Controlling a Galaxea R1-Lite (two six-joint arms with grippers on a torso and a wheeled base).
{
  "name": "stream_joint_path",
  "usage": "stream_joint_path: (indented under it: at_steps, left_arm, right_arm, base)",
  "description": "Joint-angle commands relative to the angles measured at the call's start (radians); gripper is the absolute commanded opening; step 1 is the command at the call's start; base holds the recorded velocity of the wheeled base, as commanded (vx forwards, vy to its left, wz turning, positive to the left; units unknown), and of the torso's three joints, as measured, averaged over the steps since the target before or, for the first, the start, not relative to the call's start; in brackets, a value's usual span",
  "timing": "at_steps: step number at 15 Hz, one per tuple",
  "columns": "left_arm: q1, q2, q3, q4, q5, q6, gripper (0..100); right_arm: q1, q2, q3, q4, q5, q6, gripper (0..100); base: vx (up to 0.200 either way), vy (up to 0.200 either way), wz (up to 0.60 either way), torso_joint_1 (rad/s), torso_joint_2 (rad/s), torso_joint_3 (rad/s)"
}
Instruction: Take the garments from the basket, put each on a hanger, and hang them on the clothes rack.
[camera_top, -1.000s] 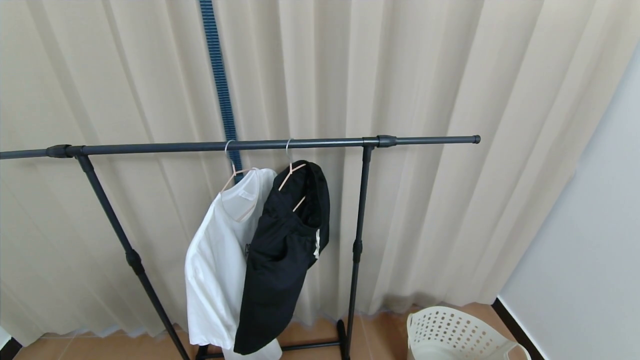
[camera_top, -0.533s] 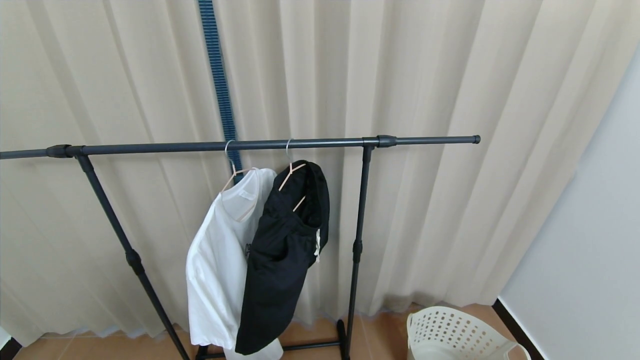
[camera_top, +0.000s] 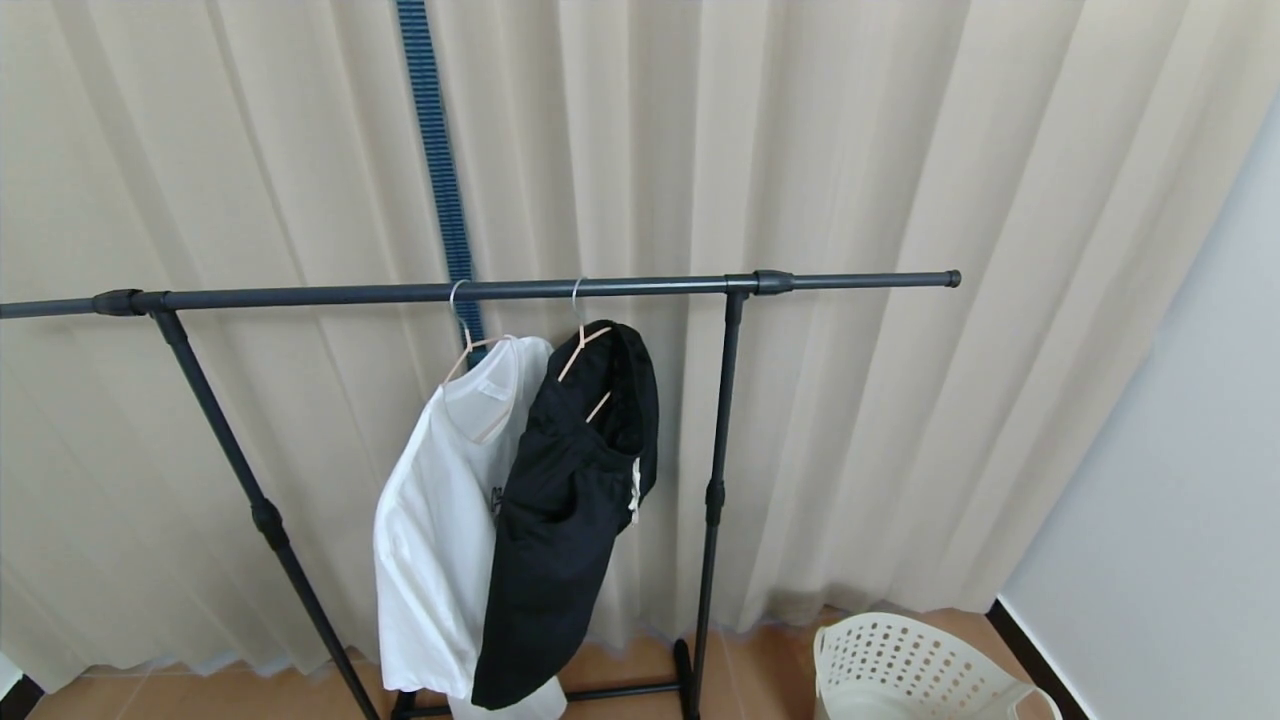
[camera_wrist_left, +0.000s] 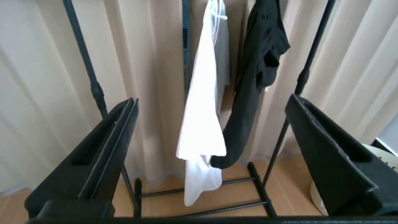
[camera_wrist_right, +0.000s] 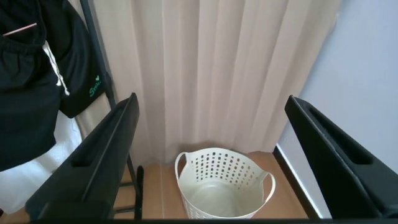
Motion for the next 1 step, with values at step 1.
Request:
stream_joint_path:
  at_steps: [1]
  left_arm:
    - [0.000, 0.001, 0.000, 0.000, 0.000, 0.000, 100]
  right_arm:
    - [0.001, 0.000, 0.000, 0.000, 0.000, -0.001, 100]
  base:
    - [0.000, 0.000, 0.00, 0.000, 0.00, 0.000]
